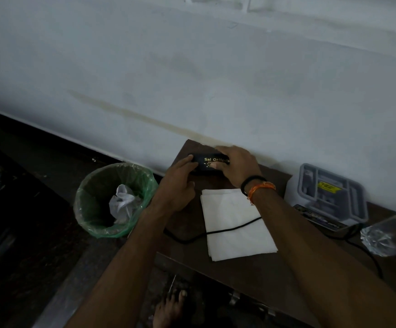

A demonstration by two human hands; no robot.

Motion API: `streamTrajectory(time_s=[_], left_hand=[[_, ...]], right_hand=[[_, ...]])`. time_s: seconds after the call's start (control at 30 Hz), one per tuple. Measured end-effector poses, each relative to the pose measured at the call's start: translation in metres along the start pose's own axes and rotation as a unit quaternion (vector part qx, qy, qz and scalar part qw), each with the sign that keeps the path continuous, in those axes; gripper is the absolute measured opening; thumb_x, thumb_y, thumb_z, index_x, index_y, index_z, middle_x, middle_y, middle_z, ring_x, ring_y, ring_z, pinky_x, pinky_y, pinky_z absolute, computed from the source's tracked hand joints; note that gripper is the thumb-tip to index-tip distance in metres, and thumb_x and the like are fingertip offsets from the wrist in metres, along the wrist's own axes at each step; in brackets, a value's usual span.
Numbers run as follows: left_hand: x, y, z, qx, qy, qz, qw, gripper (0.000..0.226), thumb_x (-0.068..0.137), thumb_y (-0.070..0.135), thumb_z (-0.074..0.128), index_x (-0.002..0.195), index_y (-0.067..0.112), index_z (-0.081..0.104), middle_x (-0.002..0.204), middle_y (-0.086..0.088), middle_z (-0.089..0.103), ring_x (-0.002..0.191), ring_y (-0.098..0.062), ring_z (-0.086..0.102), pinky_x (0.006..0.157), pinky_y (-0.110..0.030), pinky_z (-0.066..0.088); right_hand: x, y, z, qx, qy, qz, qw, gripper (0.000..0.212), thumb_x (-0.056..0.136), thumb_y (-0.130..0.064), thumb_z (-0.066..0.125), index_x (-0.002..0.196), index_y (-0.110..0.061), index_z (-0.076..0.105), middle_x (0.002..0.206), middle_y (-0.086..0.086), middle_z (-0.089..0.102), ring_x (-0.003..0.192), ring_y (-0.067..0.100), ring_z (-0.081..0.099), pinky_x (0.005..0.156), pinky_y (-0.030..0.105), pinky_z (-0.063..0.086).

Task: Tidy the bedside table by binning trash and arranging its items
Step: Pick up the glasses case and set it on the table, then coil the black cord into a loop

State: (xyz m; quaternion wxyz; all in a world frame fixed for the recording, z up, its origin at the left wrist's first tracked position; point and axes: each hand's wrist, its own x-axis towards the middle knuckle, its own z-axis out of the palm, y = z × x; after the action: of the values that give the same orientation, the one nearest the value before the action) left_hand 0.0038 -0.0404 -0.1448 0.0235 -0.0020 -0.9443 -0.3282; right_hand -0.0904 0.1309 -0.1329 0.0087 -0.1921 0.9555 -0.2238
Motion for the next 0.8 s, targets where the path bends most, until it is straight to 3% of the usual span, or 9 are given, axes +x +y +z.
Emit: streamTrajectory(time_s=[0.13, 0.27, 0.4, 0.53, 0.7, 0.8], left_hand=[[-0.005, 0.003, 0.001, 0.002, 0.015, 0.002, 1.000, 0.049, 0.086, 0.011, 0.063, 0.134, 0.012, 0.053, 0.137, -0.007, 0.053, 0.123, -0.022, 0.050, 0.096, -0.022, 0.036], [-0.018, 0.009, 0.001, -0.006, -0.031, 0.037, 0.999, 0.027, 0.084, 0.008, 0.066, 0.111, 0.004, 0.067, 0.109, -0.012, 0.068, 0.101, -0.026, 0.063, 0.087, -0.032, 0.050], [-0.038, 0.023, 0.011, -0.015, -0.038, 0.026, 0.999, 0.032, 0.082, 0.016, 0.072, 0.113, 0.010, 0.065, 0.110, -0.008, 0.065, 0.099, -0.021, 0.061, 0.082, -0.026, 0.045], [-0.053, 0.050, 0.027, 0.029, -0.065, 0.042, 0.997, 0.030, 0.079, 0.031, 0.075, 0.105, 0.021, 0.064, 0.106, 0.001, 0.057, 0.096, -0.012, 0.051, 0.077, -0.022, 0.040], [-0.059, 0.081, 0.042, 0.076, -0.108, 0.039, 0.990, 0.036, 0.081, 0.038, 0.072, 0.111, 0.022, 0.062, 0.111, 0.000, 0.056, 0.107, -0.019, 0.049, 0.087, -0.031, 0.044], [-0.054, 0.096, 0.049, 0.119, -0.141, 0.033, 0.982, 0.037, 0.082, 0.041, 0.070, 0.111, 0.020, 0.061, 0.111, -0.001, 0.054, 0.107, -0.021, 0.048, 0.086, -0.034, 0.046]], right_hand=[[-0.031, -0.009, -0.023, 0.056, 0.082, 0.031, 0.995, 0.039, 0.092, -0.030, 0.063, 0.127, -0.014, 0.061, 0.128, 0.007, 0.063, 0.120, 0.024, 0.054, 0.103, 0.036, 0.040], [-0.096, -0.002, -0.039, 0.068, 0.102, 0.087, 0.989, 0.012, 0.087, -0.011, 0.064, 0.095, -0.009, 0.074, 0.099, 0.008, 0.072, 0.092, 0.022, 0.066, 0.083, 0.036, 0.054], [-0.178, 0.019, -0.044, 0.056, 0.085, 0.156, 0.982, 0.009, 0.082, -0.013, 0.071, 0.083, -0.021, 0.073, 0.088, -0.003, 0.074, 0.083, 0.017, 0.068, 0.073, 0.032, 0.054], [-0.224, 0.033, -0.044, 0.093, 0.080, 0.203, 0.972, 0.013, 0.082, -0.015, 0.074, 0.093, -0.022, 0.075, 0.094, -0.005, 0.075, 0.089, 0.014, 0.069, 0.081, 0.033, 0.055], [-0.240, 0.034, -0.043, 0.097, 0.097, 0.190, 0.972, 0.016, 0.080, -0.013, 0.075, 0.094, -0.021, 0.074, 0.094, -0.004, 0.074, 0.088, 0.013, 0.068, 0.080, 0.025, 0.051], [-0.244, 0.036, -0.051, 0.069, 0.118, 0.162, 0.977, 0.013, 0.078, -0.009, 0.075, 0.086, -0.020, 0.073, 0.090, -0.003, 0.071, 0.082, 0.014, 0.066, 0.077, 0.029, 0.053]])
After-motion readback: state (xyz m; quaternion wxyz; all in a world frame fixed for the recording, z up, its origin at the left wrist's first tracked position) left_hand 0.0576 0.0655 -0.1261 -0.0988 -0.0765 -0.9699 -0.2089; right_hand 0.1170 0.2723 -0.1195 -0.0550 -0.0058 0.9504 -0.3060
